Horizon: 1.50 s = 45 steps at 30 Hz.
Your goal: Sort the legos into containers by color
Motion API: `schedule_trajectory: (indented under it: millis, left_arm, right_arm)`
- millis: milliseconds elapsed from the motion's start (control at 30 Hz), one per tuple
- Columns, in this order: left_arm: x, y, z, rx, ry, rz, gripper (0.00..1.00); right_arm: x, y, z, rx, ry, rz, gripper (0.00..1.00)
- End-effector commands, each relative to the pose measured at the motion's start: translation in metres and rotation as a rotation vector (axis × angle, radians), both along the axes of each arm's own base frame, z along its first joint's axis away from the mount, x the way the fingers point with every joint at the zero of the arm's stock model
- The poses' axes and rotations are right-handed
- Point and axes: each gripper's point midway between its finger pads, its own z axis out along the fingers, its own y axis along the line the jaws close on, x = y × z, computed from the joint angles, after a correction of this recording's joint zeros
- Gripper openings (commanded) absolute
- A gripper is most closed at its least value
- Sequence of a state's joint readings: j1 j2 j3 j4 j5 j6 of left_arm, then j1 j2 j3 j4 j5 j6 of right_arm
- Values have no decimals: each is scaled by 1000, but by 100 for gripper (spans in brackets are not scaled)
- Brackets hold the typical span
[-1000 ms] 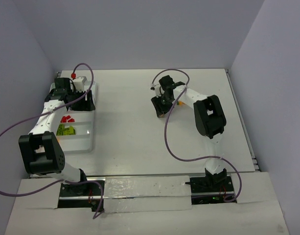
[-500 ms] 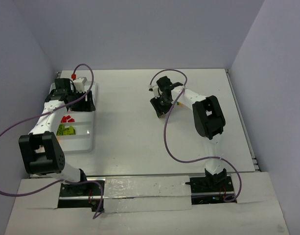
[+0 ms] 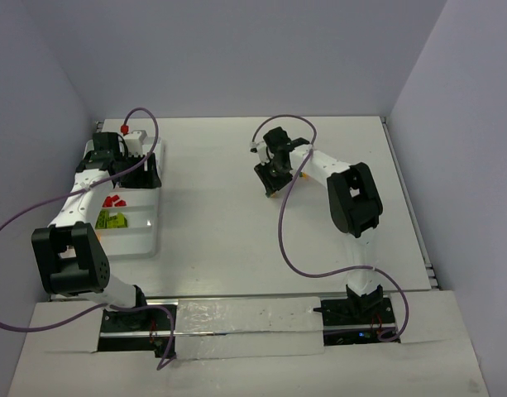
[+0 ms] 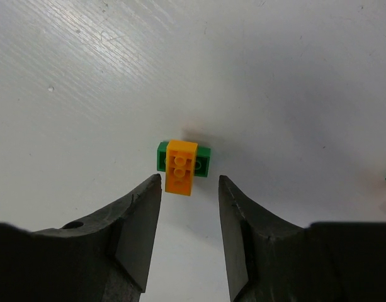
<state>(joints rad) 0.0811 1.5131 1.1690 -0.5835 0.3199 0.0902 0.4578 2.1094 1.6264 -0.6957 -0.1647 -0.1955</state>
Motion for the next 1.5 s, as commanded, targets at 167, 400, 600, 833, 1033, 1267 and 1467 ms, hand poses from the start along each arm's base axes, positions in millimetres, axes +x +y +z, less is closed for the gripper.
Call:
schedule_trajectory:
  millis: [167,400,600,833,1033,1267,1467]
  left_arm:
    - [1,-5,19,-9,-61,-24,73]
    - [1,-5,18,-7,-58,-25,73]
    - [1,-4,19,-4,-59,-24,73]
    - [2,-4,17,-5,-53,-24,73]
    - [3,-5,17,-7,-51,-24,73]
    - [3,-4,16,-9,-48,-22,73]
    - [4,-5,17,-14,-44,-21,73]
  right_arm:
    - [0,7,21,18,-46,33,42]
    - [1,9,15,22,-31,39,39]
    - [0,11,11,25,-20,45,39]
    - [2,12,9,25,-17,46,36]
    - [3,12,8,22,-13,47,36]
    - [3,12,7,21,-15,46,26]
    - [2,12,8,19,-10,43,24]
